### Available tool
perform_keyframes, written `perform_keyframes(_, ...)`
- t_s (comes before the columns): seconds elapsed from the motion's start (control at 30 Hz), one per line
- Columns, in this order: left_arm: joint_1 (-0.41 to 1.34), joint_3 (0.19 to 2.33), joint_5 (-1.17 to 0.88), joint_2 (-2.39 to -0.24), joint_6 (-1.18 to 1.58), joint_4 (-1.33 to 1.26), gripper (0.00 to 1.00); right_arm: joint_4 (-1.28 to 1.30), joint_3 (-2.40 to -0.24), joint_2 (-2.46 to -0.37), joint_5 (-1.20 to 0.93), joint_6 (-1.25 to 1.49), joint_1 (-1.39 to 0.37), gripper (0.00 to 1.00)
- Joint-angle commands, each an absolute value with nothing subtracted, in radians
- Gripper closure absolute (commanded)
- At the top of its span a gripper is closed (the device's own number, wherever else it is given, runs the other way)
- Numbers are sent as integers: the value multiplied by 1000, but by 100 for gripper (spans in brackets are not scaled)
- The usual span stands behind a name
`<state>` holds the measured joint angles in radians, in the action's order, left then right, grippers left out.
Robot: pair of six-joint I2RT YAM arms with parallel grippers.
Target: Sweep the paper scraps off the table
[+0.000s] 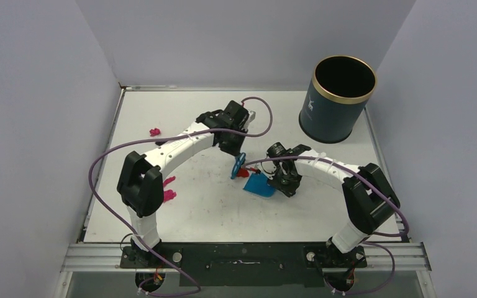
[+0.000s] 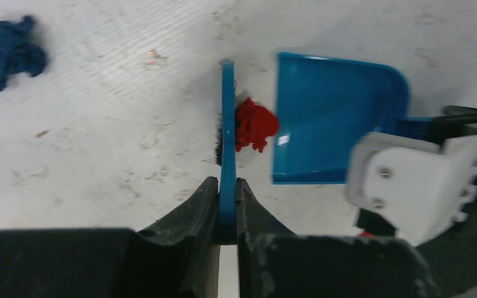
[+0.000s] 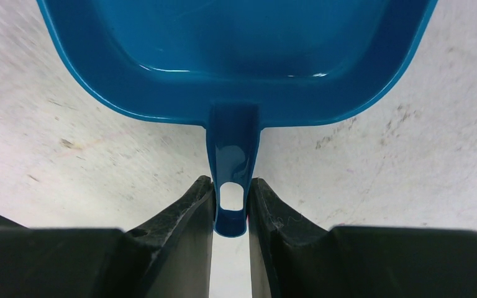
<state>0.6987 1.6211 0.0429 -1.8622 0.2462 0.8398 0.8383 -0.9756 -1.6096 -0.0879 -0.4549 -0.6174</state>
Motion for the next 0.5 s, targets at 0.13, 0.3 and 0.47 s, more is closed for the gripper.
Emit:
perform_keyframes(0.13, 751, 1724, -181, -1844, 321, 825, 100, 850, -1038, -1603, -156, -444, -639, 95)
perform_keyframes(0.3, 739, 1786, -129, -1780, 300, 875, 100, 835, -1012, -1562, -164, -433, -608, 95)
perform_keyframes(0.47, 708, 1890, 94, -1740, 205, 962, 100, 831, -1009, -1511, -167, -437, -574, 95)
